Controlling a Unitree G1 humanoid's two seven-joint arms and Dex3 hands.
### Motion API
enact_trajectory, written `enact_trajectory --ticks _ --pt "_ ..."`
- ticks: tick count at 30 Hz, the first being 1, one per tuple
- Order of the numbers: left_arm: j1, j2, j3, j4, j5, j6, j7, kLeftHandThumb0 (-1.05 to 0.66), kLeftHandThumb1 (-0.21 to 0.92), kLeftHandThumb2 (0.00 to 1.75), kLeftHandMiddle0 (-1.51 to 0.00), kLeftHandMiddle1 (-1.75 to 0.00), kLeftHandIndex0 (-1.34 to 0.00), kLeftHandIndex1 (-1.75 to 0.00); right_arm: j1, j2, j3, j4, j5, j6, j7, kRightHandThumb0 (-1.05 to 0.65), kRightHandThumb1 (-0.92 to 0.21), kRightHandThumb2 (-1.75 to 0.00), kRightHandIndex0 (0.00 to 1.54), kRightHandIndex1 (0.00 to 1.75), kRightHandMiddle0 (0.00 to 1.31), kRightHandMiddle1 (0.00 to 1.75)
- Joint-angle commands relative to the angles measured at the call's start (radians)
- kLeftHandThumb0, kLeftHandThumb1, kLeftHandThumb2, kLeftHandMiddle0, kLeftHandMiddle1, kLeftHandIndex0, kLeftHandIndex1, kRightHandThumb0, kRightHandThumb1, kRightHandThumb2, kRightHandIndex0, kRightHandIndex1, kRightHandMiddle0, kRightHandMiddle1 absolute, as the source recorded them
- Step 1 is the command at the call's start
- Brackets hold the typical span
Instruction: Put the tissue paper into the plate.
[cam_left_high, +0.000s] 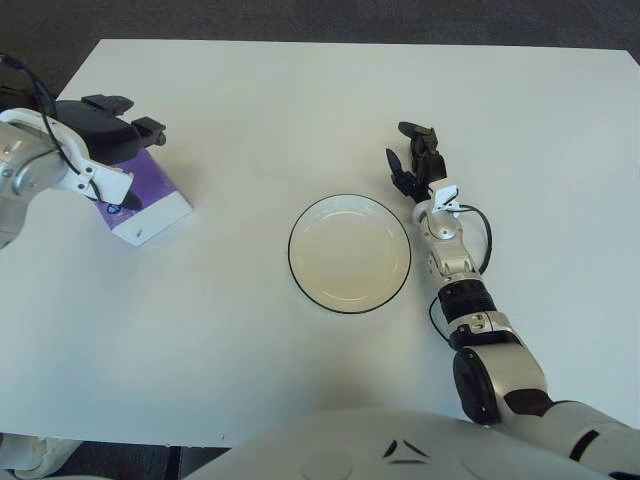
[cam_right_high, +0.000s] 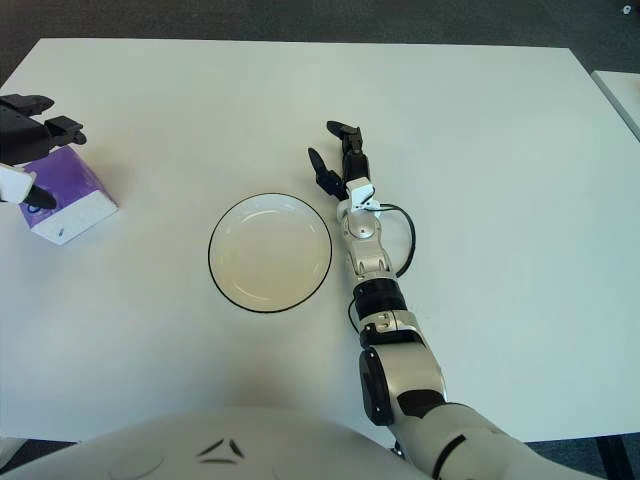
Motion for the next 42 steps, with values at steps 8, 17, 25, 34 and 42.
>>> enact_trajectory --ticks 8,17,25,34,42 --pt "0.011 0.012 -0.02 -0.059 0.02 0.053 -0.072 -0.97 0.92 0.32 -0.1 -0.03 0.0 -0.76 0.1 -0.02 -0.015 0.119 0.014 0.087 0.005 -0.68 -0.92 -0.38 0.4 0.07 0.0 0.88" --pt "-0.03 -0.027 -0.081 -0.077 0.042 0.103 -0.146 -0.98 0.92 0.32 -0.1 -0.01 0.0 -0.66 0.094 -0.032 -0.017 0.132 0.016 0.082 0.011 -0.69 -0.92 -0.39 0.39 0.07 0.0 0.88" --pt "-0.083 -0.136 -0.163 -0.066 0.147 0.23 -0.185 -0.99 0.92 0.51 -0.05 0.0 0.0 -0.25 0.092 -0.047 -0.02 0.144 0.018 0.07 0.024 -0.7 -0.92 -0.38 0.39 0.07 0.0 0.88" --pt "-0.114 -0.282 -0.226 0.004 0.354 0.399 -0.093 -1.04 0.92 0.8 -0.01 -0.01 0.0 -0.01 0.093 -0.057 -0.026 0.151 0.019 0.052 0.022 -0.69 -0.92 -0.39 0.41 0.08 0.0 0.93" --pt "-0.19 -0.358 -0.285 0.196 0.451 0.463 -0.015 -1.05 0.92 0.95 -0.03 -0.01 0.0 0.0 0.086 -0.068 -0.035 0.18 0.021 0.031 0.017 -0.65 -0.92 -0.39 0.41 0.07 0.0 0.93"
